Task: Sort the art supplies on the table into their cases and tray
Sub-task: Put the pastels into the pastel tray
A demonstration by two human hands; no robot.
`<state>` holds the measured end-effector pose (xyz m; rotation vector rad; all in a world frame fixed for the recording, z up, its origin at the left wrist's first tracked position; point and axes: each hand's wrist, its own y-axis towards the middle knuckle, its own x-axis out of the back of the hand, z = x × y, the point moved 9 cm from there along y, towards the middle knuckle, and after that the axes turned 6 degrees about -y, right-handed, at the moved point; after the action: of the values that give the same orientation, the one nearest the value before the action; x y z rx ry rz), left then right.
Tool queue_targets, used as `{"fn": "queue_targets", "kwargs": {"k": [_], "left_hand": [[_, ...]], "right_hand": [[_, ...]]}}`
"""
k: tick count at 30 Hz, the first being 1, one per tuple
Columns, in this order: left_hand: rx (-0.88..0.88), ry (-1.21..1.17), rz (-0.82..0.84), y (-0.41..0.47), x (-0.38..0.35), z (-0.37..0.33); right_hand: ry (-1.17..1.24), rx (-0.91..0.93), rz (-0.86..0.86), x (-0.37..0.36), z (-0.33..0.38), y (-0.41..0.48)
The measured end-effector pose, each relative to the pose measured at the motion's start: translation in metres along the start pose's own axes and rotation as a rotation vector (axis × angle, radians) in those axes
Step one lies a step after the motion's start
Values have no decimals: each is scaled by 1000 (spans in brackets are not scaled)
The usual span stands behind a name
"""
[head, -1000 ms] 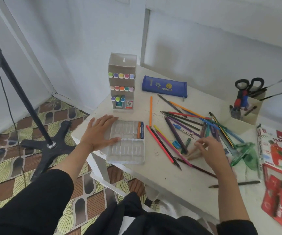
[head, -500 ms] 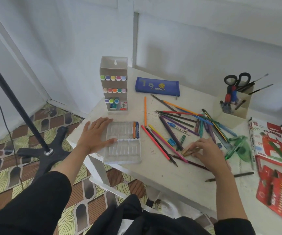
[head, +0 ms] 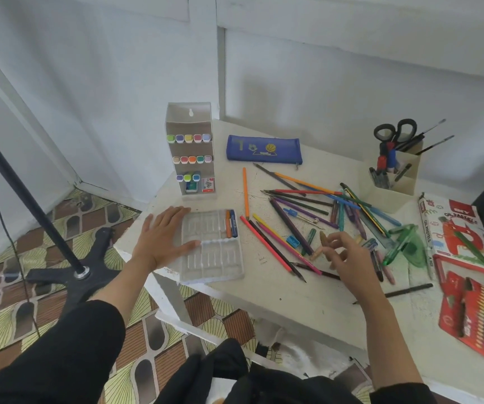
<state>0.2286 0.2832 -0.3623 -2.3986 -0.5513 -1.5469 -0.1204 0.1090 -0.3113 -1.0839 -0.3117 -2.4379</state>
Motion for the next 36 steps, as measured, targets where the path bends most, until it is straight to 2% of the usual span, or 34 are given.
{"fn": "queue_targets", "kwargs": {"k": [4,7,12,18,21,26,31,36], "left_hand": [[5,28,18,0,-1,0],[11,25,12,0,-1,2],[12,19,20,1,-2,2],[7,9,40,1,-3,3],[-6,4,34,0,-4,3],[-30,-4,36,1,-4,2],[-64,-31,17,1,-4,3],[-81,-16,6,1,-5,2]], "right_hand": [[121,1,16,-29,33,-5],[225,35,94,-65,74,-1],[234,99,117,-111,126,17],[13,21,97,-147,145,46],[-143,15,34,-155,143,45],[-355,127,-114,-162,149,30],[-417,209,-155,-166,158,29],[-375,236,-236,-160,162,22]]}}
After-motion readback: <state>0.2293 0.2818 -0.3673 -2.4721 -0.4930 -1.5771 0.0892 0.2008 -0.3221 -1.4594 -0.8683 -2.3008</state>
